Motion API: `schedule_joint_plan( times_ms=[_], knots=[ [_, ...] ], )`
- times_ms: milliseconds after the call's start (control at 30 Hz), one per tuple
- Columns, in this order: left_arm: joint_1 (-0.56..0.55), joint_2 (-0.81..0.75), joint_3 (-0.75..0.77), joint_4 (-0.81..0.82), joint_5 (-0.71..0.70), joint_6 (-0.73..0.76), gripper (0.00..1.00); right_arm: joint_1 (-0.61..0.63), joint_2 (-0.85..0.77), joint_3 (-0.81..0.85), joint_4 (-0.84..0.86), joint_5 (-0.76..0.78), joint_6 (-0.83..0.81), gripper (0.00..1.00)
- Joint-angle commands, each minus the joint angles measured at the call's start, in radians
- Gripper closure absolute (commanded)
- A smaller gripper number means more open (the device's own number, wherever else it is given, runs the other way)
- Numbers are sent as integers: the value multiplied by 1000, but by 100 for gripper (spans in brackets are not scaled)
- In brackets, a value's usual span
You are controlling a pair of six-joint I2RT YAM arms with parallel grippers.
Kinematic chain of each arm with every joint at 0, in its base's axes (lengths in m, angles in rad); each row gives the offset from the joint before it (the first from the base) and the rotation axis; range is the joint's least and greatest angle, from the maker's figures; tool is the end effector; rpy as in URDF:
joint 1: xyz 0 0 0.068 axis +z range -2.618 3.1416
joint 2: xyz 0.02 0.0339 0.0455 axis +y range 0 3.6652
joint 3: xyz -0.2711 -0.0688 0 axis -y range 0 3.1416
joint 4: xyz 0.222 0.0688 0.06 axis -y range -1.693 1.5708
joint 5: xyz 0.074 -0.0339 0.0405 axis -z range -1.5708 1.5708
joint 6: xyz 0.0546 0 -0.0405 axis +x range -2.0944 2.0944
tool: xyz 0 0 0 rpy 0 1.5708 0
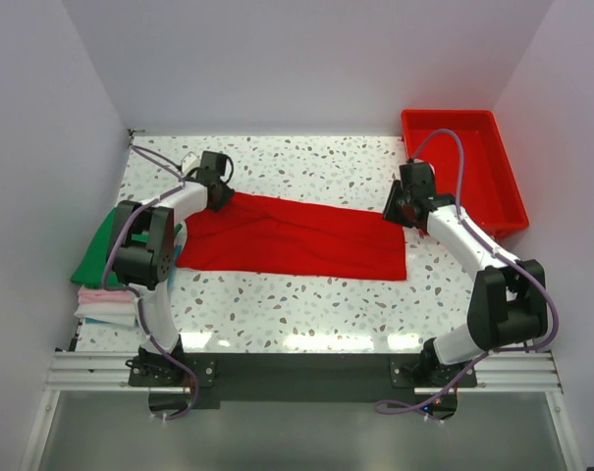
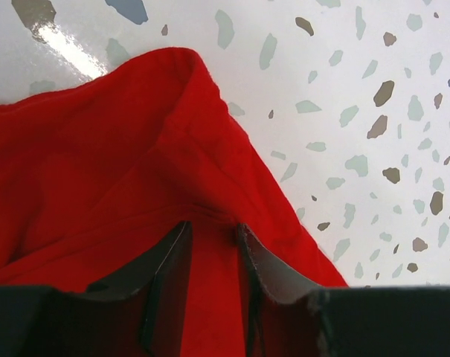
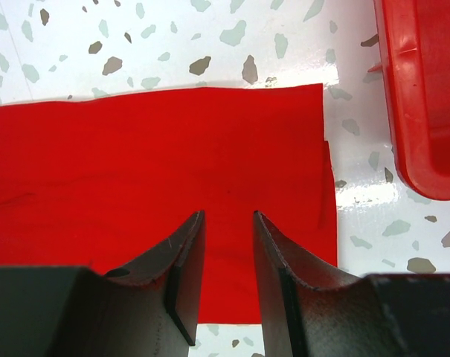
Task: Fold and stack the t-shirts
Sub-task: Fold the tshirt
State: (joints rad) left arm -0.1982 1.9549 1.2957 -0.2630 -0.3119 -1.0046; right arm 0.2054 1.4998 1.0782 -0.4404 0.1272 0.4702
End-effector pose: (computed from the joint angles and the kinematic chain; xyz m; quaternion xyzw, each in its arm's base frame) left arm 0.4052 -0.0643 0.1759 -0.4129 0.8419 -0.0567 0.3428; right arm 0.3062 0.0567 0.2505 0.1454 0.9249 0.0585 0.3465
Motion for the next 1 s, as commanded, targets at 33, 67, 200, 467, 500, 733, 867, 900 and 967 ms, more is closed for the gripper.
schedule_joint_plan(
  times_ms=[33,67,200,467,500,733,867,900,967],
  knots=[
    [-4,15,42,28,3,-14,66,-1,2,2,37,-8,-7,64],
    [-4,13,43,27,4,-14,68,-1,2,2,35,-9,-7,64],
    [-6,10,39,28,10,-12,78,-1,5,-1,37,-1,-10,64],
    [-9,-28,13,42,17,-5,100,-1,7,-4,40,0,-11,64],
    [-9,-33,5,45,20,1,100,0,7,-4,39,0,-10,64],
    [-7,-111,-67,91,51,20,100,-1,-1,-3,32,5,-12,64],
    [-9,-183,-142,120,65,34,100,-3,-9,-3,28,5,-13,64],
    [-9,-195,-154,122,68,37,100,-1,-12,-4,26,5,-12,64],
    [-9,-224,-191,143,80,43,100,-1,-13,-6,26,2,-11,64]
  ],
)
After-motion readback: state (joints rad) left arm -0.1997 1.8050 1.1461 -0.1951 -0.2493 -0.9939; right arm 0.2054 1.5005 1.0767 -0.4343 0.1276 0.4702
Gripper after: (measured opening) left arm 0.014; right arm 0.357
